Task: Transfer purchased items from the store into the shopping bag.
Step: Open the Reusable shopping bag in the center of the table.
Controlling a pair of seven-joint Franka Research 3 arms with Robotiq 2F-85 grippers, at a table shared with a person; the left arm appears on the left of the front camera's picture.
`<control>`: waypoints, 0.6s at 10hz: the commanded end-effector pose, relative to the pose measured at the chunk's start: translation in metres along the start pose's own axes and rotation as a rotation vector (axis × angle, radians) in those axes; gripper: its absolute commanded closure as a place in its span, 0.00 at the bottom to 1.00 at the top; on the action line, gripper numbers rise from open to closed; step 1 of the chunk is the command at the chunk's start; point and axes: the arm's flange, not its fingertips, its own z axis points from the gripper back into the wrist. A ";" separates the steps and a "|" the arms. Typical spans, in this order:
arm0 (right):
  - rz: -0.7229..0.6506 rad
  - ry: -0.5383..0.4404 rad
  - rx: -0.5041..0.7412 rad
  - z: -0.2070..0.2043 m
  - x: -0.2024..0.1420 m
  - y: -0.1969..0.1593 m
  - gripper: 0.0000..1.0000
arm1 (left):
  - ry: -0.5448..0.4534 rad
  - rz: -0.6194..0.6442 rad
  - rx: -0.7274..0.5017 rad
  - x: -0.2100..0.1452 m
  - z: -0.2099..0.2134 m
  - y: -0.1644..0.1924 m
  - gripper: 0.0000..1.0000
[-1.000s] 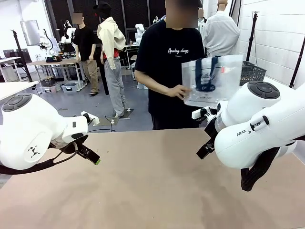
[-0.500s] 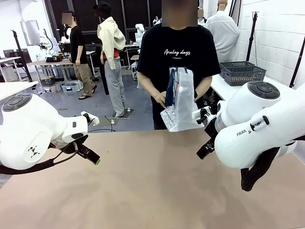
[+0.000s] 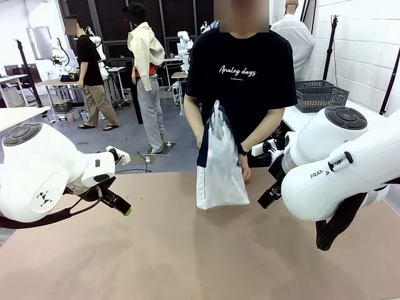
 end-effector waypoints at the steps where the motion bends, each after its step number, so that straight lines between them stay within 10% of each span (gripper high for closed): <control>1: 0.000 0.010 0.003 0.000 -0.001 0.000 0.00 | 0.000 0.001 0.000 0.000 0.000 0.001 0.00; 6: 0.000 0.010 0.003 0.000 -0.001 0.000 0.00 | 0.000 0.001 0.000 0.000 0.000 0.001 0.00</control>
